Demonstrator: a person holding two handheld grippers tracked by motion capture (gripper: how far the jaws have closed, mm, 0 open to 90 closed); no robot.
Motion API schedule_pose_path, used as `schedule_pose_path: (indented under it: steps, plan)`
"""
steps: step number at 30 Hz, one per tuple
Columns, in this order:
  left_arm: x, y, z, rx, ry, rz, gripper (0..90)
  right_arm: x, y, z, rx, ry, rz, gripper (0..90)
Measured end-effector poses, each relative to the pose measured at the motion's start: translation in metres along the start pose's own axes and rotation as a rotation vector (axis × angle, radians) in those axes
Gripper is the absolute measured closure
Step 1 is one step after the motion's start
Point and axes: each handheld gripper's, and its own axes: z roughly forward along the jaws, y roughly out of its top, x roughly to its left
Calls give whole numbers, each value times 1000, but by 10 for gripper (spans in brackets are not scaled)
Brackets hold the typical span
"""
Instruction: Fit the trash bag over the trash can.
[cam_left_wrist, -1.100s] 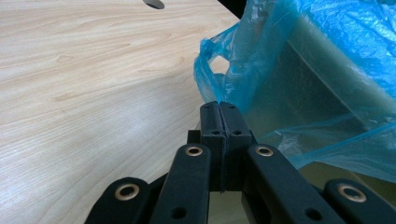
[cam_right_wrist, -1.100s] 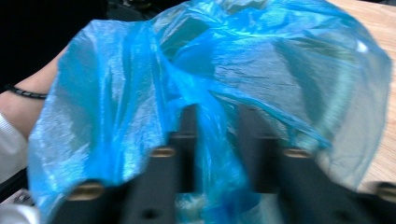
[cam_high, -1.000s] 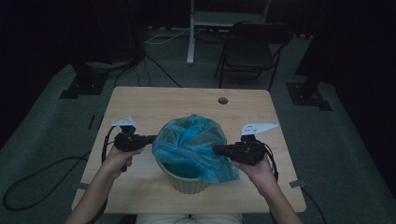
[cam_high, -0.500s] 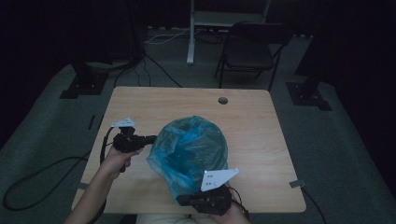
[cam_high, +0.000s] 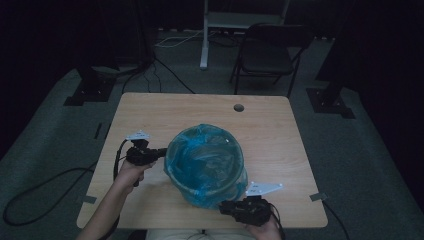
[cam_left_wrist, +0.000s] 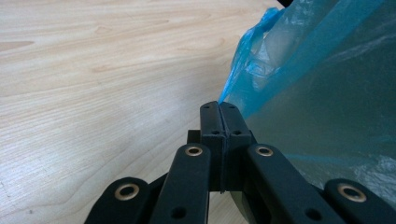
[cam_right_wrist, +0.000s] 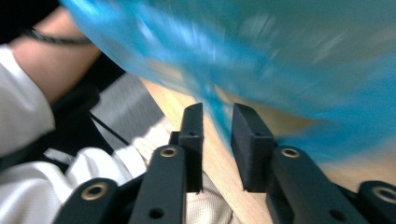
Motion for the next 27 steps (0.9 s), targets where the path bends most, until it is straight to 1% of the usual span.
schedule_pose_path:
  steps: [2,4,5,6,7,8,9,10,12,13,14,15,16,17,18,20,21,22,23,24,25,26,27]
  plan:
    - [-1,1,-3,-11,7,3,900,1,7,-20,-59,-17,-1,668]
    - [-3,2,-7,-29,-3,3,900,1,14,-40,-113,-24,1,617]
    - [-4,3,-9,-32,-2,5,900,2,18,-51,-141,-46,-5,606]
    - [-4,3,-9,-32,-2,5,900,2,18,-51,-141,-46,-5,606]
    - [-4,4,-11,-35,-9,15,900,1,22,-61,-178,-74,-15,589]
    - [-6,4,-12,-39,-10,17,900,-3,27,-72,-216,-127,-17,547]
    - [-6,5,-12,-35,-15,21,900,-10,34,-81,-243,-176,-1,509]
    - [-7,5,-12,-39,-17,20,900,-17,40,-83,-247,-180,14,490]
    - [-7,4,-12,-40,-24,16,900,-29,49,-78,-235,-156,34,466]
    - [-7,4,-12,-44,-31,12,900,-34,53,-73,-221,-130,49,467]
    - [-7,4,-11,-41,-31,10,900,-39,56,-67,-197,-105,54,484]
    - [-7,4,-10,-40,-32,9,900,-43,58,-62,-177,-85,53,536]
    - [-6,4,-9,-38,-34,6,900,-47,60,-59,-161,-76,58,677]
    - [-6,4,-8,-34,-31,5,900,-50,61,-57,-143,-91,47,772]
    - [-6,4,-8,-34,-31,5,900,-50,61,-57,-143,-91,47,772]
    - [-6,5,-5,-33,-28,3,900,-59,63,-54,-136,-117,60,900]
    - [-6,5,-5,-33,-28,3,900,-59,63,-54,-136,-117,60,900]
    - [-5,6,-3,-26,-23,6,900,-60,64,-54,-133,-134,56,900]
    - [-6,6,-1,-14,-5,11,900,-67,65,-54,-136,-151,77,900]
    - [-5,5,0,-4,10,20,900,-69,65,-52,-128,-174,72,900]
    - [-5,4,2,1,14,17,900,-71,65,-50,-113,-210,61,900]
    - [-4,3,3,12,22,11,900,-75,63,-47,-101,-230,65,900]
    - [-2,1,4,18,27,13,900,-80,61,-43,-86,-240,77,900]
